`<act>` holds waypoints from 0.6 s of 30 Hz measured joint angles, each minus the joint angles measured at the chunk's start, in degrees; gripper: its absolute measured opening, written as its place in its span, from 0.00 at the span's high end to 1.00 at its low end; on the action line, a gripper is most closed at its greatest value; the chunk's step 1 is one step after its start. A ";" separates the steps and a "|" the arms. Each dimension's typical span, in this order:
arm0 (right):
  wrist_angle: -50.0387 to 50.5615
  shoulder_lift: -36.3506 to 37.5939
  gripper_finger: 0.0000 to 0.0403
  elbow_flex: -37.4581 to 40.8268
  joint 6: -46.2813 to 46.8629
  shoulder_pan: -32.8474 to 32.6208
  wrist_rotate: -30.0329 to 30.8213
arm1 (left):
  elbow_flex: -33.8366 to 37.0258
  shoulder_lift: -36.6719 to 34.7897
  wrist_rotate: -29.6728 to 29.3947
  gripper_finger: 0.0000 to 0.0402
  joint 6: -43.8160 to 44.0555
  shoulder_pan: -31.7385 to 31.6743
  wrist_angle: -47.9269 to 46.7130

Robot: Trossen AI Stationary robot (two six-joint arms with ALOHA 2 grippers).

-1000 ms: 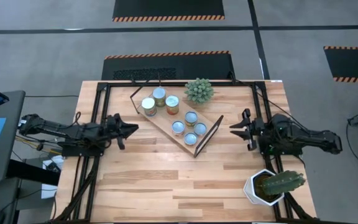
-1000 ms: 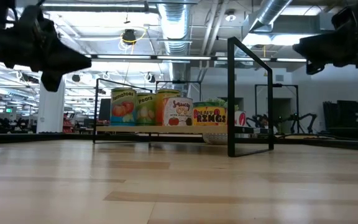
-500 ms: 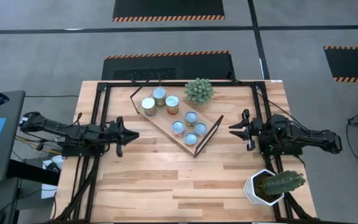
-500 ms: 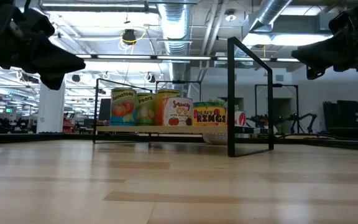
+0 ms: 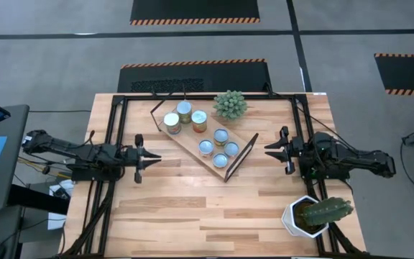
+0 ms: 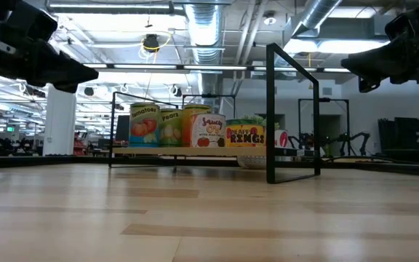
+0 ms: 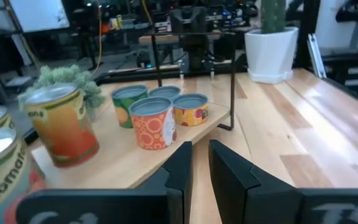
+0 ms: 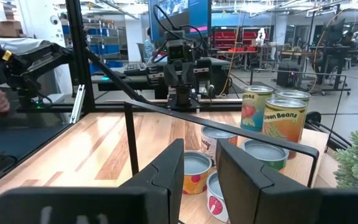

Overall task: Pick and place cans onto a shelf
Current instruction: Return to Home Position

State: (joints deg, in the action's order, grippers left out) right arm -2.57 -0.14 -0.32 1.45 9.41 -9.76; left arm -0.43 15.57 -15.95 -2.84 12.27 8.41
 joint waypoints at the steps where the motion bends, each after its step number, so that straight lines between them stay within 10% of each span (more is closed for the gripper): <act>1: 0.00 0.00 0.71 0.00 0.00 0.00 -0.01 | 0.00 0.00 0.66 0.89 -1.06 -0.50 -0.05; 11: 0.02 0.00 0.71 0.02 0.02 0.00 -0.02 | -1.17 0.04 18.25 0.89 -1.35 -9.45 -2.35; 18: 0.11 -0.15 0.71 0.04 0.02 0.00 0.01 | -0.24 0.04 17.63 0.89 5.17 -15.03 -5.01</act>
State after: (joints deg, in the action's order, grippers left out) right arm -2.46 -0.29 -0.27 1.48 9.41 -9.75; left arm -0.67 15.62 1.67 2.33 -2.77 3.41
